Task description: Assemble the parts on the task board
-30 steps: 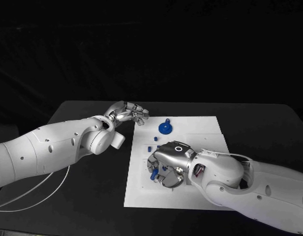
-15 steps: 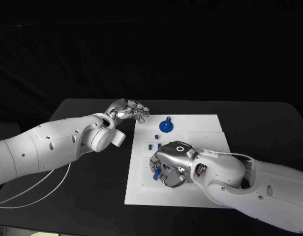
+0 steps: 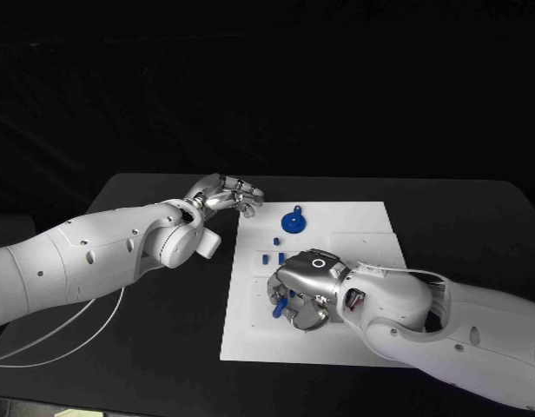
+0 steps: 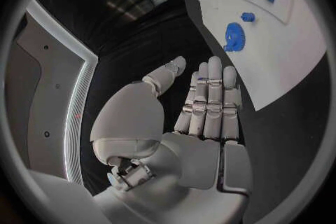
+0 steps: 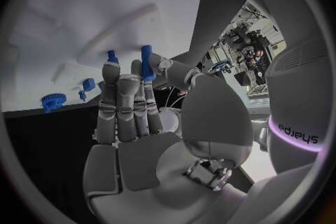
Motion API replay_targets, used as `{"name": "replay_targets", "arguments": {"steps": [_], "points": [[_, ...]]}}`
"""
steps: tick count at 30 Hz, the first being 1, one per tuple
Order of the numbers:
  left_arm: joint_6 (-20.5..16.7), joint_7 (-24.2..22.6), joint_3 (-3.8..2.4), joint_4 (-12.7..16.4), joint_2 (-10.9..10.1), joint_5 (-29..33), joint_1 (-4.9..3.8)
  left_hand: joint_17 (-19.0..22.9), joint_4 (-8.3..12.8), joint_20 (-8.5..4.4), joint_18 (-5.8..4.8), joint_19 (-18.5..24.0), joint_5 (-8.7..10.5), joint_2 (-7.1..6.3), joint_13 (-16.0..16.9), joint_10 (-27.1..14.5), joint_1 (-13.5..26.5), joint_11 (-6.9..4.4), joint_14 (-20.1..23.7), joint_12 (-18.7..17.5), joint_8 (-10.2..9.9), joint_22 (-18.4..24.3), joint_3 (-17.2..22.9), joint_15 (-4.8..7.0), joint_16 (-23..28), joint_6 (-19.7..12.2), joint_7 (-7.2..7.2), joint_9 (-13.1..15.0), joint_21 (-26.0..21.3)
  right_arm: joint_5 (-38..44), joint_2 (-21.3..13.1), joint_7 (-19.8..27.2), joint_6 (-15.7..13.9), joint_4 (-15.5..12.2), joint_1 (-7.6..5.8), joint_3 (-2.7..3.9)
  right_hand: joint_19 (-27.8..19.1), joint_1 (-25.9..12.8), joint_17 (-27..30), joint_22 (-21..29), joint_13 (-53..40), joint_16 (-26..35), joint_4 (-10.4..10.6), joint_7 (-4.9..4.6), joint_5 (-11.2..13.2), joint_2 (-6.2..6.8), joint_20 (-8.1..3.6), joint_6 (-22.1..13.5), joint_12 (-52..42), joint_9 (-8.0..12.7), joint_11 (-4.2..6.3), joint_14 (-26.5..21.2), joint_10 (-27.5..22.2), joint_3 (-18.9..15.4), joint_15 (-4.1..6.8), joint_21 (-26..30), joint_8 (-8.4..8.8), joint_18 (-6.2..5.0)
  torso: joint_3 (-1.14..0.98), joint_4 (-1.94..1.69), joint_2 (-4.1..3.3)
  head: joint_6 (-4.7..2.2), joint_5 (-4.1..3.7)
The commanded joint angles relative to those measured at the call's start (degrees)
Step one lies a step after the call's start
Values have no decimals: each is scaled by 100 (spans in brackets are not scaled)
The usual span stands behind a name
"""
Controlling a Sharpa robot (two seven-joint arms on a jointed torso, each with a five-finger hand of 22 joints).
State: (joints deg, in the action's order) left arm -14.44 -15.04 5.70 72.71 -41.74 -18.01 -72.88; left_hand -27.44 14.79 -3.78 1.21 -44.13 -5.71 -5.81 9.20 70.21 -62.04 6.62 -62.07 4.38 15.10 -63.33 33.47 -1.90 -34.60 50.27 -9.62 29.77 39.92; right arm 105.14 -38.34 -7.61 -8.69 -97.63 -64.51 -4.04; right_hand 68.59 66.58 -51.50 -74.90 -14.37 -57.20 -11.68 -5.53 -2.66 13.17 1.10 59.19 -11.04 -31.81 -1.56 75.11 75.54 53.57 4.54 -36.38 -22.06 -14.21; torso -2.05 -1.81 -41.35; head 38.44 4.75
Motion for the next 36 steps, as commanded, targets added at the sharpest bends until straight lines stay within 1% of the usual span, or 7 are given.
{"name": "replay_targets", "arguments": {"steps": [1, 7, 28, 31, 32, 35, 36], "points": [[75, -37, -3, 16, 3, 24, -4, -7, -19, 10, 103, 35, 24, 13, -8, -34, 31, -6, -12, -29, 23, -7, 19, -10, 41, -44, 15, -5, -29, 157, 15, -41, 177, 17, 4, -10, 28, -7, -10, -135, -447, -32, -37, -2, -14, -59, -79, 50, -19, 3, 14, 4, 52, -14, 39, -26, -33, -79, 0, 1, -2, 7, 3], [70, -37, -3, 15, 5, 24, -4, -10, -19, 10, 102, 35, 24, 13, -8, -34, 31, -6, -13, -28, 23, -7, 19, -10, 43, -45, 15, -5, -30, 184, 72, -41, 177, 50, 4, -55, 23, -7, -14, -135, -453, -35, -49, -1, -14, -61, -79, 51, -17, -1, 14, 3, 51, -17, 39, -31, -32, -79, -1, 0, -2, 1, 13], [64, -37, -3, 19, 7, 24, -4, -22, -19, 11, 103, 35, 25, 10, -8, -37, 32, -5, -13, -28, 24, -11, 19, -11, 53, -47, 14, -6, -33, -55, 191, 135, 243, 25, 3, -94, -18, -61, -21, -130, -488, -32, -82, -11, -33, -82, -61, 42, 12, -13, 3, -13, 26, -32, 28, -55, 0, -79, 4, -1, 1, 10, 22], [62, -40, -3, 17, 5, 24, -4, -23, -19, 11, 103, 35, 25, 10, -8, -37, 31, -5, -14, -28, 25, -12, 20, -11, 54, -47, 14, -6, -33, -163, 189, 190, 251, 45, 3, -94, -102, -323, 17, -138, -495, 29, -98, -59, -805, -3, -17, -61, 89, -14, -16, -58, -89, -272, -58, -66, 70, -79, 4, -1, 1, 10, 22], [59, -39, -3, 18, 3, 24, -4, -23, -19, 11, 103, 35, 24, 10, -8, -37, 31, -5, -14, -28, 25, -12, 20, -11, 54, -47, 14, -6, -33, -182, 190, 202, 230, 54, 2, -95, -125, -364, 36, -140, -509, 47, -164, -62, -996, -24, -17, -72, 101, -23, -37, -53, -96, -427, -31, -83, 81, -79, 2, -1, 0, 12, 27], [61, -40, -3, 20, 3, 24, -5, -25, -19, 11, 103, 35, 25, 10, -8, -37, 32, -5, -14, -28, 25, -13, 20, -11, 55, -47, 14, -6, -33, -230, 200, 219, 161, 80, 2, -95, -148, -566, 62, -138, -451, 62, -217, -163, -1153, 60, -1, -317, 284, 30, -140, -40, -384, -773, -112, -116, 237, -79, 2, 1, -2, 19, 32], [61, -40, -3, 20, 4, 24, -5, -26, -19, 11, 103, 35, 25, 10, -8, -37, 31, -5, -14, -28, 25, -13, 20, -11, 56, -47, 14, -6, -33, -230, 203, 215, 165, 84, 2, -95, -157, -573, 66, -135, -436, 59, -261, -189, -1121, 17, -13, -366, 324, 45, -172, -36, -429, -920, -139, -132, 273, -79, 2, 1, -2, 19, 32]]}}
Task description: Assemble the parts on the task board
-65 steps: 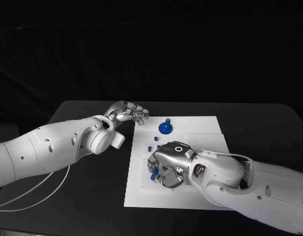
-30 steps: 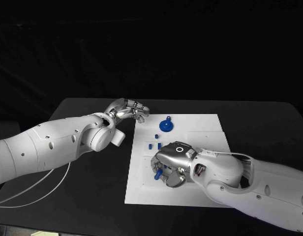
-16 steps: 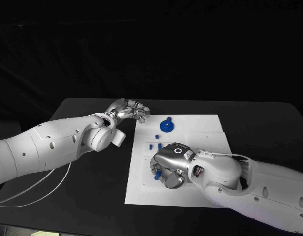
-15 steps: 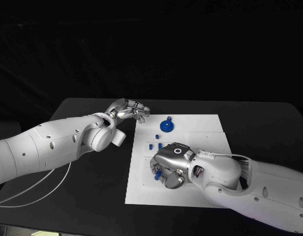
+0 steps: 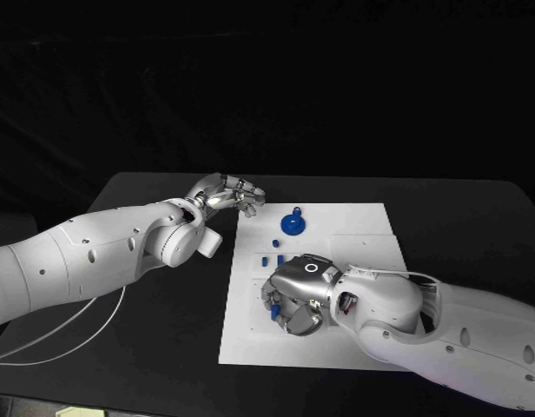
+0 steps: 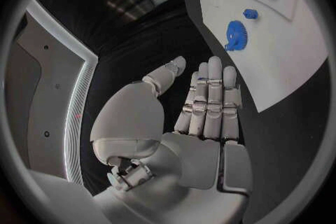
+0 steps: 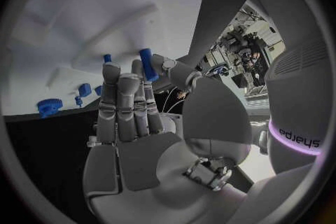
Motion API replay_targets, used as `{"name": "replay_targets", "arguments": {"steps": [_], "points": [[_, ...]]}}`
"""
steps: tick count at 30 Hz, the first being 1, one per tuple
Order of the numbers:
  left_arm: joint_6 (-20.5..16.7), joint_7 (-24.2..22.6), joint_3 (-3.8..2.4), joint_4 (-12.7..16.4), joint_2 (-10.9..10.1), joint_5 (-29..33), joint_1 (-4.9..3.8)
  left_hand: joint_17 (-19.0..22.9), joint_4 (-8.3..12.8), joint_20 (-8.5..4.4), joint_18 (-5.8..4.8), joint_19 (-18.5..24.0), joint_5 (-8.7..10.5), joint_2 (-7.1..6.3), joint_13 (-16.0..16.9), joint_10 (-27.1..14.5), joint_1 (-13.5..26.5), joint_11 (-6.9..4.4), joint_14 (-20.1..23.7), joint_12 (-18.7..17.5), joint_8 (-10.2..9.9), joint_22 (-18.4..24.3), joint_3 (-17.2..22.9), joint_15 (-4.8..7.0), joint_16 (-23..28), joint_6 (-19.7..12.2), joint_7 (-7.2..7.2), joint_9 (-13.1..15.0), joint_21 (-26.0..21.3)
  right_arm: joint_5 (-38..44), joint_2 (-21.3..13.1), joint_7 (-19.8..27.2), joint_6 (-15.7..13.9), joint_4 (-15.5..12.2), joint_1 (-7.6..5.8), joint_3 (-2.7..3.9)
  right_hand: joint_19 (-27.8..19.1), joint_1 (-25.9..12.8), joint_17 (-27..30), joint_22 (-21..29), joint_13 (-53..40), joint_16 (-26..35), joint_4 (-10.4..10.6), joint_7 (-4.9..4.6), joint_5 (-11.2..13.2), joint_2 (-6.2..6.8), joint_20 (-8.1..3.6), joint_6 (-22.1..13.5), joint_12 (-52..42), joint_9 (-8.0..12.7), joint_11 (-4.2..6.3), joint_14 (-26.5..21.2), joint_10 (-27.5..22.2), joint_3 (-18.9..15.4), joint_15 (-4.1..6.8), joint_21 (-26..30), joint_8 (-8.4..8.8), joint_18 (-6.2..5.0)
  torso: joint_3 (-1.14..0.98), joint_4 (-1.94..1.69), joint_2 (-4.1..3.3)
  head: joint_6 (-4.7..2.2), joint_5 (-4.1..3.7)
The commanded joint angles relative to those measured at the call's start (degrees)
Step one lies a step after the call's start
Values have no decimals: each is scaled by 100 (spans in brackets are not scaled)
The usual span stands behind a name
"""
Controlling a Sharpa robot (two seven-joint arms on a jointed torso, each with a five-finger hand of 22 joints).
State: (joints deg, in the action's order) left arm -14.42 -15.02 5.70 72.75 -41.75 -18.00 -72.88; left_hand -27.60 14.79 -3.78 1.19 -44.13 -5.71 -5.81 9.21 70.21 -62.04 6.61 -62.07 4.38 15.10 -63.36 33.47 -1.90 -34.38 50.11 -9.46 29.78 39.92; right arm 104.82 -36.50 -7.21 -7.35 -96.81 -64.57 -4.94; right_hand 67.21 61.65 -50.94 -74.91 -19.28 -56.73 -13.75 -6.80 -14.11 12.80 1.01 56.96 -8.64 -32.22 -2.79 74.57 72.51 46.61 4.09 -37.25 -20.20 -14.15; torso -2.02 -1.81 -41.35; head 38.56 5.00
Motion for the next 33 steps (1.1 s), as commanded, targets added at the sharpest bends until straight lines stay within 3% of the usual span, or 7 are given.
{"name": "replay_targets", "arguments": {"steps": [1, 5, 10, 13, 27, 33], "points": [[60, -41, -3, 16, 5, 24, -5, -10, -19, 11, 105, 35, 24, 10, -9, -38, 31, -4, -14, -28, 25, -10, 20, -11, 34, -32, -1, -8, -34, -198, 21, 174, 35, 6, 9, -6, -25, -81, 14, -132, 62, 12, -69, -72, 44, 46, -6, -164, 104, 93, -60, 18, -150, -274, -103, -47, 103, -85, -2, 1, -2, 6, 8], [62, -41, -3, 16, 4, 24, -5, -12, -19, 11, 105, 35, 25, 9, -9, -38, 32, -4, -14, -28, 25, -10, 19, -11, 36, -32, -1, -8, -34, -253, 19, 205, 58, 8, 9, -7, -53, -70, 25, -122, 92, 14, -93, -101, 72, 58, 1, -216, 167, 123, -89, 9, -213, -399, -130, -48, 154, -85, -6, 1, 0, 11, 14], [58, -39, -3, 15, 2, 24, -5, -14, -20, 11, 105, 35, 25, 9, -9, -38, 32, -4, -15, -28, 25, -11, 19, -11, 37, -33, -1, -8, -35, -312, 3, 267, -23, 8, 9, -7, -85, -170, 35, -120, 128, 6, -101, -125, -170, 97, 19, -251, 233, 160, -113, -12, -249, -677, -155, -61, 204, -85, -7, 5, -1, 19, 17], [59, -40, -3, 16, 5, 24, -5, -16, -20, 11, 105, 35, 25, 8, -10, -38, 32, -4, -15, -28, 25, -12, 19, -11, 38, -33, -2, -8, -35, -325, 0, 283, -84, 3, 9, -7, -99, -236, 37, -118, 146, -6, -141, -131, -106, 106, 16, -262, 263, 176, -123, -20, -258, -919, -159, -73, 223, -85, -7, 1, 0, 15, 17], [68, -33, -3, 13, 2, 24, -5, -25, -20, 12, 105, 35, 26, 7, -10, -40, 34, -3, -17, -27, 26, -14, 19, -11, 45, -36, -2, -9, -37, -312, -70, 252, -268, -14, 10, -8, -97, -143, 46, -105, 158, -14, -152, -124, -80, 44, 6, -241, 277, 191, -115, -16, -233, -944, -156, -71, 230, -85, -11, 5, 0, 12, 20], [65, -32, -3, 8, 0, 24, -5, -29, -21, 12, 105, 35, 28, 5, -10, -41, 35, -3, -17, -28, 26, -16, 18, -11, 48, -37, -3, -10, -38, -412, -168, 313, -478, -56, 9, -7, -91, -167, 58, -99, 198, -18, -123, -164, -92, 139, 13, -322, 349, 232, -147, -15, -322, -996, -185, -68, 293, -85, -14, 6, 0, -4, 15]]}}
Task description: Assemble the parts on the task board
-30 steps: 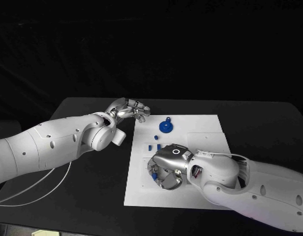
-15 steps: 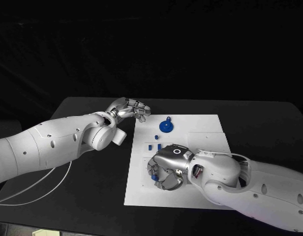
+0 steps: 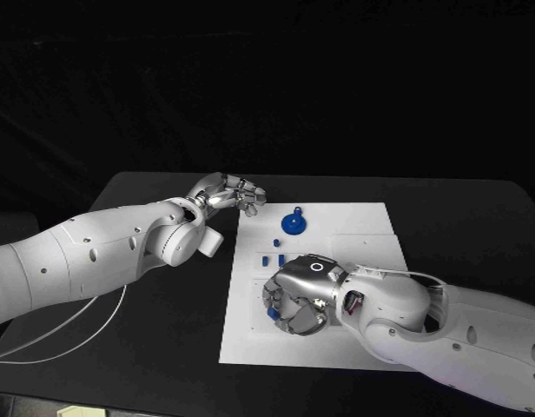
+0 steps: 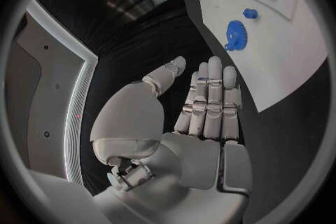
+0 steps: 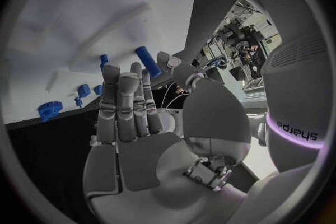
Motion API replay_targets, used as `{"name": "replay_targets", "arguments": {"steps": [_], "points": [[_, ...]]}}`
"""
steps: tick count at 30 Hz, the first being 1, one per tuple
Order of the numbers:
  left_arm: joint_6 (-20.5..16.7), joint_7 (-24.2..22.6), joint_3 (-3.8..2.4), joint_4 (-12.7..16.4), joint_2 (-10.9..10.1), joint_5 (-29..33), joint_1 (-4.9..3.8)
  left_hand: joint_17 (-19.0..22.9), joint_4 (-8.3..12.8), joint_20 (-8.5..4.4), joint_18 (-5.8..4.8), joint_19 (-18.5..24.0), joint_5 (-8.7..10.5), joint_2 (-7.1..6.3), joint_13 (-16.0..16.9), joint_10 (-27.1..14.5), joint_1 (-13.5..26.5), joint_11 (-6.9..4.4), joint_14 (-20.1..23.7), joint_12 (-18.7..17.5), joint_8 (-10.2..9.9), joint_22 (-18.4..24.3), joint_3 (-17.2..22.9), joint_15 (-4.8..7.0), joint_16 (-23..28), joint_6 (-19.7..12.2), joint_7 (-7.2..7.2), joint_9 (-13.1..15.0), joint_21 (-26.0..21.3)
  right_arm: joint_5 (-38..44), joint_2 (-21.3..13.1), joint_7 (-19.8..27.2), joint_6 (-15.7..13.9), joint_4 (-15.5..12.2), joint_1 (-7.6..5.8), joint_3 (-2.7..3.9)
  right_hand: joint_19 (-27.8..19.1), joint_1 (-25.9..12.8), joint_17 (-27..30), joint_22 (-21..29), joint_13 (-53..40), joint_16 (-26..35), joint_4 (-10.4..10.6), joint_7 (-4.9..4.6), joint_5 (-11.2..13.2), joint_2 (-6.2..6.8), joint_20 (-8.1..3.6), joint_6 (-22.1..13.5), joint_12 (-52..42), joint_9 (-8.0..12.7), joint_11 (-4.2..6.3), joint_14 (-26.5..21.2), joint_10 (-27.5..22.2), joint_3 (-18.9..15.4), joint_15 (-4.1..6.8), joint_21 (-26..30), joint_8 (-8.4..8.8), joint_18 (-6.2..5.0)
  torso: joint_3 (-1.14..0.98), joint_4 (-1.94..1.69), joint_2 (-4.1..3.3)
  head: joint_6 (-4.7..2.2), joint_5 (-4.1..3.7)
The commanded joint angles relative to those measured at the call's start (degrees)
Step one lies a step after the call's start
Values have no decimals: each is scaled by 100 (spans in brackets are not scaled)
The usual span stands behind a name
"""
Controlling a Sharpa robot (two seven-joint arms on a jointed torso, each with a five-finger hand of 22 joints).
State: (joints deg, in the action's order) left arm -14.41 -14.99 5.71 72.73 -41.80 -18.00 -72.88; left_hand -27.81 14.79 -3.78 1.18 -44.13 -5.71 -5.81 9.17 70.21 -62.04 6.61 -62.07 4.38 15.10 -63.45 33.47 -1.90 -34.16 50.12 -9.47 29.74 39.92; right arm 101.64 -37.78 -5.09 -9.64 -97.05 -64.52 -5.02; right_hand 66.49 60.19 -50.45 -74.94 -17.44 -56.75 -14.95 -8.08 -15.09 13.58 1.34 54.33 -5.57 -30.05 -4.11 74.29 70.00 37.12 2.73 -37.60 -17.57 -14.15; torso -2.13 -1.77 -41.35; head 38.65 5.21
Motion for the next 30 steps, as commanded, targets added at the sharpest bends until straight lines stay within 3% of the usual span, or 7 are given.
{"name": "replay_targets", "arguments": {"steps": [1, 12, 20, 22, 24, 27, 30], "points": [[65, -34, -3, 9, 5, 23, -4, -8, -21, 12, 106, 35, 28, 5, -6, -41, 35, -3, -17, -28, 26, -7, 19, -11, 25, -38, -2, -6, -38, -115, -52, 114, -278, -41, 4, 1, -17, -56, 9, -97, 30, -18, 4, -49, 20, 92, -17, -86, 71, 25, -31, 14, -117, -85, -61, -35, 47, -82, 0, 1, 1, -15, -7], [60, -38, -3, 9, 12, 23, -3, -14, -22, 12, 106, 34, 29, 5, -6, -43, 36, -2, -19, -28, 26, -9, 18, -11, 29, -40, -3, -6, -39, -586, -225, 319, -535, -199, -19, 72, 74, -363, -61, -110, 268, -201, 4, -31, 312, 274, -85, -256, 197, 86, -207, 84, -685, -699, -233, -125, 138, -85, 0, 6, 5, -72, -39], [63, -39, -3, -8, 26, 23, -3, -19, -22, 12, 106, 34, 30, 3, -7, -44, 37, -2, -20, -28, 26, -11, 17, -11, 32, -41, -3, -7, -40, -1230, -427, 547, -715, -248, -88, 264, 111, -428, -86, -104, 326, -282, 39, -68, 401, 271, -120, -286, 151, 96, -205, 92, -676, -842, -231, -148, 145, -85, -2, 0, 2, -111, -69], [65, -39, -3, -23, 25, 24, -3, -20, -23, 12, 106, 34, 31, 3, -7, -45, 38, -1, -20, -28, 26, -11, 17, -11, 34, -42, -3, -7, -40, -1792, -479, 727, -917, -78, -180, 359, 135, -421, -96, -103, 332, -313, 64, -85, 418, 227, -136, -272, 129, 96, -191, 99, -629, -844, -218, -162, 136, -85, 3, 0, 3, -142, -109], [72, -52, -1, -73, 57, 33, 0, -21, -23, 12, 106, 34, 31, 3, -7, -45, 38, -1, -20, -28, 26, -12, 17, -11, 34, -42, -4, -7, -40, -2466, -510, 859, -1018, 169, -274, 383, 154, -351, -102, -100, 302, -338, 114, -93, 534, 74, -154, -199, 31, 84, -134, 98, -434, -776, -166, -171, 95, -85, 5, 9, 7, -163, -130], [80, -61, 0, -78, 66, 37, 0, -24, -24, 12, 106, 33, 31, 4, -7, -45, 39, -1, -21, -28, 26, -12, 17, -11, 36, -42, -4, -7, -41, -3137, -620, 857, -946, 347, -407, 392, 137, -73, -79, -86, 89, -322, 125, -68, 861, -138, -154, -137, -306, 85, 74, 71, 134, -529, 33, -149, 70, -80, 13, 16, 22, -173, -145], [115, -78, 2, -87, 74, 50, 4, -27, -25, 12, 106, 33, 32, 6, -7, -45, 41, -1, -22, -28, 26, -13, 17, -11, 37, -43, -4, -7, -41, -3146, -705, 685, -768, 591, -547, 392, 116, 62, -45, -74, -35, -289, 141, -61, 960, -203, -129, -114, -355, 98, 97, 55, 141, -343, 62, -122, 70, -85, 19, 14, 27, -201, -187]]}}
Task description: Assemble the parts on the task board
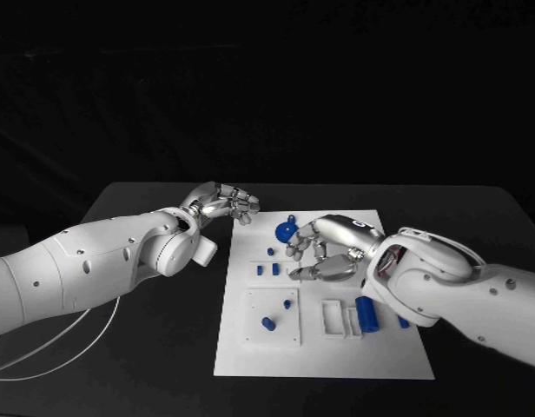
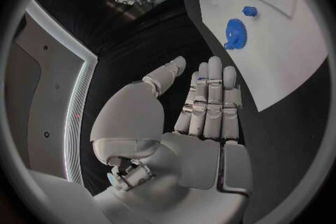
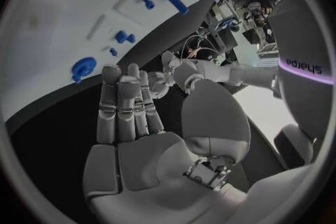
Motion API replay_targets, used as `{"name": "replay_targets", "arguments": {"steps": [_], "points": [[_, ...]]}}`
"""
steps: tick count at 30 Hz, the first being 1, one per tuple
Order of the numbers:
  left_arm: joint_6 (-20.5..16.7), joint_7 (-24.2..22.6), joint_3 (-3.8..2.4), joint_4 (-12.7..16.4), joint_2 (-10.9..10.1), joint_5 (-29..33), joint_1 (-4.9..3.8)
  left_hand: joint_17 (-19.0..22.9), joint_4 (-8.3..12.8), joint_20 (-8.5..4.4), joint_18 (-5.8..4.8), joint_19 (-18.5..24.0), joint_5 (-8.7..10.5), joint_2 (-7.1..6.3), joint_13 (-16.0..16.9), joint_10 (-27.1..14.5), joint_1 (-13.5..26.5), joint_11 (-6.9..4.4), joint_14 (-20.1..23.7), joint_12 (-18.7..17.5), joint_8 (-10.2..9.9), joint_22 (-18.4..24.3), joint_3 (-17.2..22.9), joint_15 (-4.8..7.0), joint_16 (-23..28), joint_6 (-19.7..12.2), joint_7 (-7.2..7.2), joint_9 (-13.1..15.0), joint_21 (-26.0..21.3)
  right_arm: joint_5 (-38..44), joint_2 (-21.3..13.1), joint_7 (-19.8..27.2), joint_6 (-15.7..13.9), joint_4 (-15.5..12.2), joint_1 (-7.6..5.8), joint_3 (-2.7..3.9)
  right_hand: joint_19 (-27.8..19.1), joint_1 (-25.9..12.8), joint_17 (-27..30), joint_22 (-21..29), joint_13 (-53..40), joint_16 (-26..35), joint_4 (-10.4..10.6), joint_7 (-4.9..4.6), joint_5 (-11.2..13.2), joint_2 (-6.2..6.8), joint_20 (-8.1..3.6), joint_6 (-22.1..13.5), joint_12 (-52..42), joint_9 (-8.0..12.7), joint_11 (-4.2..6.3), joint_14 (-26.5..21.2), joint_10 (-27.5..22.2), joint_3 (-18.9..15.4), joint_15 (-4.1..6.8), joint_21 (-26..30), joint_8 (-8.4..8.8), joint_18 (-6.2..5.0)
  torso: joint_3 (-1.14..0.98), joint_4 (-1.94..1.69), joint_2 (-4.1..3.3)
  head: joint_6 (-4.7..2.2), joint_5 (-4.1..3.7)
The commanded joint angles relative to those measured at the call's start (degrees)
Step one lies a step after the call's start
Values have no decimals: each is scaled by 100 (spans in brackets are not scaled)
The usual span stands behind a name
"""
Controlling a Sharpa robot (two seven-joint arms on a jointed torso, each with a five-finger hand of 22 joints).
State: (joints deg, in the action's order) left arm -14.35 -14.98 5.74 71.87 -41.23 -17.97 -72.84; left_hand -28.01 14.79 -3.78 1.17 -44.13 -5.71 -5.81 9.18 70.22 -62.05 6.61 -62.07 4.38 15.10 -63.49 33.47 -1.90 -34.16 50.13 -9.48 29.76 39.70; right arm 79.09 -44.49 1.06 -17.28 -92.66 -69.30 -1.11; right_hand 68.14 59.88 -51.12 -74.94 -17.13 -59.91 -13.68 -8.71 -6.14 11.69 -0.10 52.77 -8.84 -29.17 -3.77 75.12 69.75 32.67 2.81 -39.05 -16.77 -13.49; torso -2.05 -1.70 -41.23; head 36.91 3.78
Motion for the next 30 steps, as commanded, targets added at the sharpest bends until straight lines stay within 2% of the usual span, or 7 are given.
{"name": "replay_targets", "arguments": {"steps": [1, 9, 11, 16, 23, 27, 30], "points": [[109, -86, -1, -7, 23, 52, 1, -9, -25, 12, 108, 32, 32, 5, -9, -46, 42, -1, -24, -28, 26, -10, 16, -11, 38, -45, -4, -9, -20, -878, -53, 18, 12, 232, -104, 0, -63, 104, 33, -71, -120, 41, 39, 12, 77, -44, 26, 76, -80, 4, 78, -40, 232, 151, 64, 34, -27, -151, 14, 14, 21, -28, -61], [111, -117, 44, -64, 73, 109, 1, -18, -24, 12, 108, 32, 36, 0, -9, -46, 46, 0, -29, -27, 27, -13, 12, -10, 42, -47, -5, -10, -22, -1055, -258, -897, 1551, 643, -379, -2, -6, -49, 68, -77, -2381, 23, 136, 186, 0, -12, 48, 174, -1610, -138, 328, -11, 379, 168, 254, 46, -93, -151, 15, 49, 53, -78, -120], [120, -124, 79, -65, 79, 116, 2, -20, -24, 12, 108, 32, 36, -1, -9, -46, 47, 0, -29, -27, 27, -14, 11, -10, 43, -48, -5, -10, -22, -1212, -320, -1063, 1811, 714, -424, -4, 416, 16, -371, -133, -3835, -564, 114, 361, -175, -115, -252, 194, -3057, -233, 475, 101, -40, 151, 359, -243, -96, -149, 5, 57, 64, -72, -143], [143, -131, 95, -33, 46, 126, 10, -28, -27, 12, 107, 31, 39, 1, -9, -46, 53, 0, -32, -26, 27, -16, 9, -9, 47, -49, -6, -10, -23, -3029, -563, -1601, 2517, 731, -495, -15, 268, -406, -431, -129, -4272, -557, 493, 278, 200, -6, -167, 205, -3554, -320, 434, 1, -78, 100, 402, -259, -99, -151, -9, 54, 80, -83, -252], [142, -165, 97, 21, -64, 126, 9, -40, -28, 11, 108, 29, 43, -5, -9, -45, 60, -1, -38, -24, 28, -20, 4, -8, 52, -51, -6, -11, -25, -2558, -976, -1879, 2858, 225, -537, -216, 248, -962, -610, -141, -4696, -725, 654, 240, -330, -163, -207, 15, -4060, -368, 397, 2, -164, -295, 364, -430, 16, -151, -15, 71, 97, -81, -429], [178, -160, 97, 27, -62, 126, 10, -43, -27, 11, 108, 29, 45, -8, -9, -45, 61, -1, -39, -24, 28, -21, 2, -7, 54, -52, -6, -11, -25, -1971, -1039, -2173, 3717, 49, -536, -251, 267, -1184, -652, -141, -4764, -775, 795, 247, -318, -298, -208, 50, -4147, -379, 400, 14, -156, -394, 367, -472, 6, -151, -21, 95, 121, -34, -535], [178, -175, 97, 13, -49, 126, 13, -49, -30, 11, 108, 27, 46, -5, -9, -46, 64, -1, -41, -24, 28, -23, 2, -7, 57, -54, -7, -12, -26, -1845, -1090, -2270, 3765, 8, -535, -258, 170, -1304, -692, -134, -4840, -772, 847, 255, -221, -398, -241, 45, -4196, -385, 411, -53, -283, -470, 379, -486, 27, -151, -28, 102, 139, -10, -602]]}}
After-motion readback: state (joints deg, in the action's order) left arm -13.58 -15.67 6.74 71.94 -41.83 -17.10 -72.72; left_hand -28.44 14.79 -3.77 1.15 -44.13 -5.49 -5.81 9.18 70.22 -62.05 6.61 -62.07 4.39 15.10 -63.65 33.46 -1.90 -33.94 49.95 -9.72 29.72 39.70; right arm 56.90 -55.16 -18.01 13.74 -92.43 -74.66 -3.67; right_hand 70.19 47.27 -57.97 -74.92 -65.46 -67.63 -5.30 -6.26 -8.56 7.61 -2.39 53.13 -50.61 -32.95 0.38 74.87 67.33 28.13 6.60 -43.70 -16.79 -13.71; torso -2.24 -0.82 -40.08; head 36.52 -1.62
